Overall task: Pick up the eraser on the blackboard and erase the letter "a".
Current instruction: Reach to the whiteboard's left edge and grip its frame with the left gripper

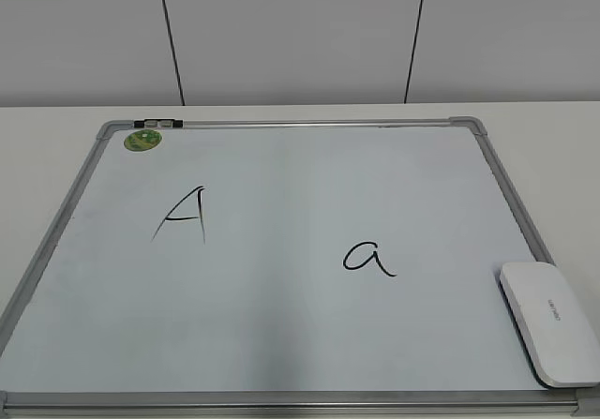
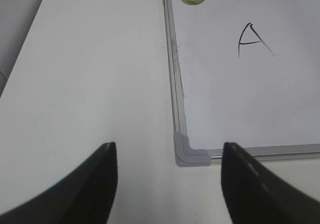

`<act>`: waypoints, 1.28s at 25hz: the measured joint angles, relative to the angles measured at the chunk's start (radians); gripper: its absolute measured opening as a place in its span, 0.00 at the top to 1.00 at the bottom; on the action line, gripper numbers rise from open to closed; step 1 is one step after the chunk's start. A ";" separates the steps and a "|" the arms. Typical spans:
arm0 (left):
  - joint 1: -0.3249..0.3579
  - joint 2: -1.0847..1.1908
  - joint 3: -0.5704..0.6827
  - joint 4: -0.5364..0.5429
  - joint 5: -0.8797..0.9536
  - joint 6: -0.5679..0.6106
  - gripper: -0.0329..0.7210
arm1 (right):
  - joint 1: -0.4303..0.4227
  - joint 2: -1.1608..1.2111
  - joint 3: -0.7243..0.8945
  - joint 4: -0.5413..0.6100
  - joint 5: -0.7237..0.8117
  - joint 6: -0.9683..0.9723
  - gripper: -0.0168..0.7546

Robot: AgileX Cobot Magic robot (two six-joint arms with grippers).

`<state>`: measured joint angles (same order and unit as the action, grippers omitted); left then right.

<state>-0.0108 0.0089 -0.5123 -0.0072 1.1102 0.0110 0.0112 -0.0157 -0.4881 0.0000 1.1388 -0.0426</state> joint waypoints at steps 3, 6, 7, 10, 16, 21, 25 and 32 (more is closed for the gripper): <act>0.000 0.000 0.000 0.000 0.000 0.000 0.33 | 0.000 0.000 0.000 0.000 0.000 0.000 0.22; 0.000 0.000 0.000 0.000 0.000 0.000 0.34 | 0.000 0.000 0.000 0.000 0.000 0.000 0.22; 0.000 0.000 0.000 0.000 0.000 0.000 0.34 | 0.000 0.000 0.000 0.000 0.000 0.000 0.22; 0.000 0.000 0.000 0.000 0.000 0.000 0.34 | 0.000 0.000 0.000 0.000 0.000 0.000 0.22; 0.000 0.000 0.000 0.000 0.000 0.000 0.34 | 0.000 0.000 0.000 0.000 0.002 0.000 0.22; 0.000 0.000 0.000 0.000 0.000 0.000 0.34 | 0.000 0.000 0.000 0.000 0.002 0.000 0.22; 0.000 0.000 0.000 0.000 0.000 0.000 0.34 | 0.000 0.000 0.000 0.000 0.002 0.000 0.22; 0.000 0.000 0.000 0.000 0.000 0.000 0.34 | 0.000 0.000 0.000 0.000 0.002 0.000 0.22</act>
<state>-0.0108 0.0089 -0.5123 -0.0072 1.1102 0.0110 0.0112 -0.0157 -0.4881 0.0000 1.1406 -0.0426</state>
